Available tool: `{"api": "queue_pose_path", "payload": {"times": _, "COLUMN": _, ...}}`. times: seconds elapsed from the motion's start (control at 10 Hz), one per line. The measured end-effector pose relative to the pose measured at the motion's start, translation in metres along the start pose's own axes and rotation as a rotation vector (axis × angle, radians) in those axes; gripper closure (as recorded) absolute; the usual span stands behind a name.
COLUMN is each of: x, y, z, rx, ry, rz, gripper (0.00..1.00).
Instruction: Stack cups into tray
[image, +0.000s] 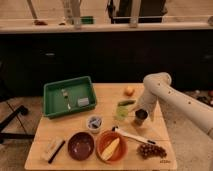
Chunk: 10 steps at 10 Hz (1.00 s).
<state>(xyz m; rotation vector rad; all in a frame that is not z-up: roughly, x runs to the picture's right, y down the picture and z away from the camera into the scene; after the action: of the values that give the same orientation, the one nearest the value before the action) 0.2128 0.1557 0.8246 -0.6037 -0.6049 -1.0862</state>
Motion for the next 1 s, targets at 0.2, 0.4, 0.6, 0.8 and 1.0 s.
{"api": "queue_pose_path", "payload": {"times": 0.2, "x": -0.001, "y": 0.004, "z": -0.001, "rx": -0.008, "ry": -0.016, "rz": -0.054, "gripper": 0.20}}
{"api": "queue_pose_path", "payload": {"times": 0.4, "x": 0.000, "y": 0.007, "z": -0.003, "rx": 0.001, "ry": -0.028, "rz": -0.093, "gripper": 0.20}}
{"api": "queue_pose_path", "payload": {"times": 0.6, "x": 0.000, "y": 0.010, "z": -0.005, "rx": 0.016, "ry": -0.039, "rz": -0.131, "gripper": 0.20}}
{"api": "queue_pose_path", "payload": {"times": 0.8, "x": 0.000, "y": 0.011, "z": -0.006, "rx": 0.029, "ry": -0.046, "rz": -0.163, "gripper": 0.20}}
{"api": "queue_pose_path", "payload": {"times": 1.0, "x": -0.002, "y": 0.013, "z": -0.009, "rx": 0.055, "ry": -0.058, "rz": -0.195, "gripper": 0.20}}
